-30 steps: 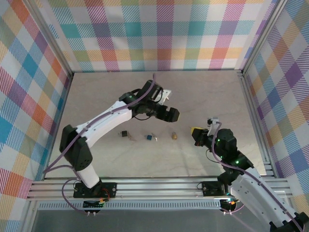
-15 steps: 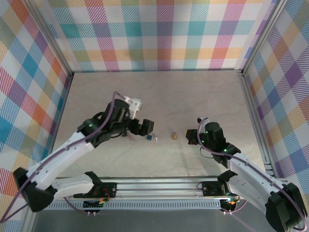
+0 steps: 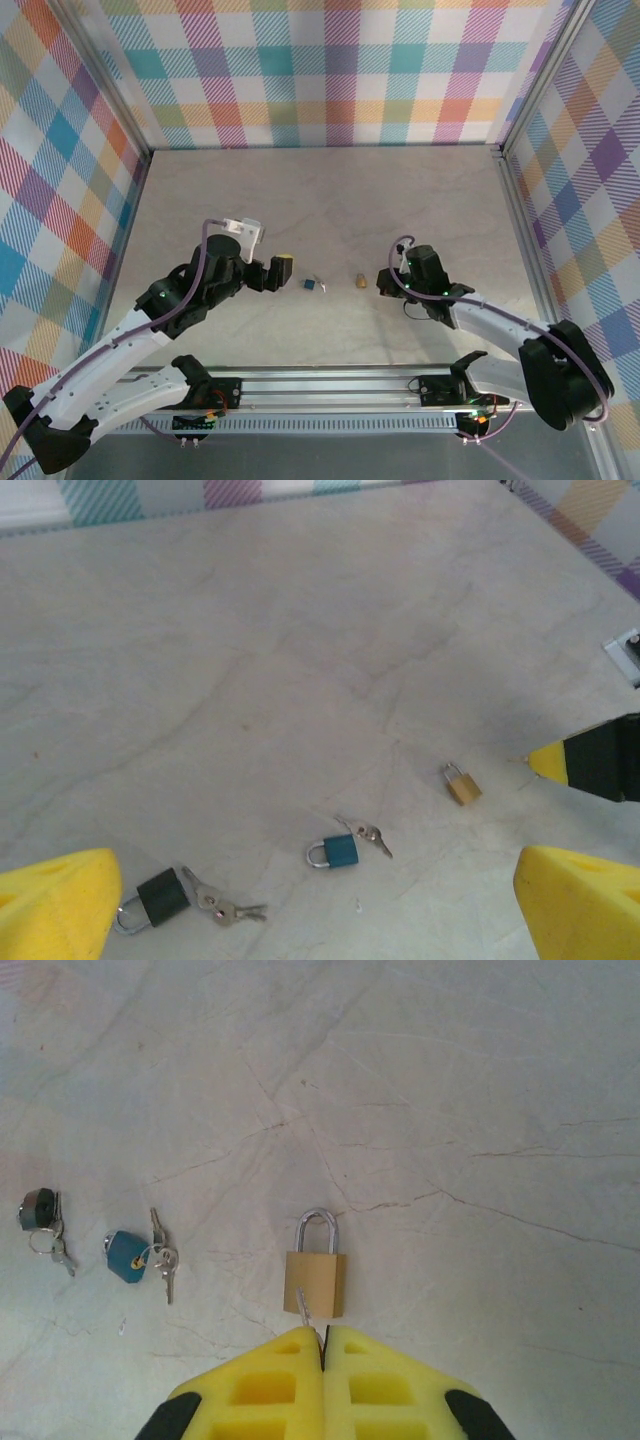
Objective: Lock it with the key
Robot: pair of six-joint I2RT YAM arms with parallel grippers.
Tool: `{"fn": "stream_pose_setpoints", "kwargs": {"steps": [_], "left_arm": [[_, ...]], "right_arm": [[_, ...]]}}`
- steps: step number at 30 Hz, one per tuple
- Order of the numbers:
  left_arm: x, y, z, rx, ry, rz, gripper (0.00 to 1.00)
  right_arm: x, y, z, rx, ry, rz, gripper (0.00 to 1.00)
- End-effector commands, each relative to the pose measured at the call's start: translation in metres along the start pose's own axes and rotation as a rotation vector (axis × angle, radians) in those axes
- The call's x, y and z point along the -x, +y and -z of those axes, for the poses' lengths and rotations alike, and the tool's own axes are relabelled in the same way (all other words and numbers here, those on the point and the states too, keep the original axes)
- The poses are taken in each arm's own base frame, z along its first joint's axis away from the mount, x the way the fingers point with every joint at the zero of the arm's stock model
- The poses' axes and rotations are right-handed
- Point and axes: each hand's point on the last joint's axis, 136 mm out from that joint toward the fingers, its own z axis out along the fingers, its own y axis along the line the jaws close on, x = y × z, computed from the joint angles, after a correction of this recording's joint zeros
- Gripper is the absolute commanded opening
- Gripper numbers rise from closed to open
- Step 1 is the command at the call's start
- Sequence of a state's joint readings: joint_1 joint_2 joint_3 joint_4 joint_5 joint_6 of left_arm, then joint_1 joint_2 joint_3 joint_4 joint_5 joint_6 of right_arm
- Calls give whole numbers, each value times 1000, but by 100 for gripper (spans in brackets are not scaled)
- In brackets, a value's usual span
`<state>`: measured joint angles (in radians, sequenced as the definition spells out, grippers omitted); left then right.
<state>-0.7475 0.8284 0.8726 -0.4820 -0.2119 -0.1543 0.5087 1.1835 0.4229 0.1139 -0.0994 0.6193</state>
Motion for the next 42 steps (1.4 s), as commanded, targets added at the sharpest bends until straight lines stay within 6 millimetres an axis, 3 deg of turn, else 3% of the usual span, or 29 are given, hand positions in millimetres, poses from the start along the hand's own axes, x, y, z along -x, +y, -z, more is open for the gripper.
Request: {"fn": "stream_pose_setpoints", "kwargs": {"steps": [1, 25, 42], "left_arm": [[8, 7, 2, 34, -56, -13, 100], [11, 8, 9, 32, -77, -14, 100], [8, 9, 6, 36, -66, -19, 100]], "right_arm": [[17, 12, -4, 35, -28, -29, 0], [8, -8, -37, -67, 63, -109, 0], [1, -18, -41, -108, 88, -124, 2]]}}
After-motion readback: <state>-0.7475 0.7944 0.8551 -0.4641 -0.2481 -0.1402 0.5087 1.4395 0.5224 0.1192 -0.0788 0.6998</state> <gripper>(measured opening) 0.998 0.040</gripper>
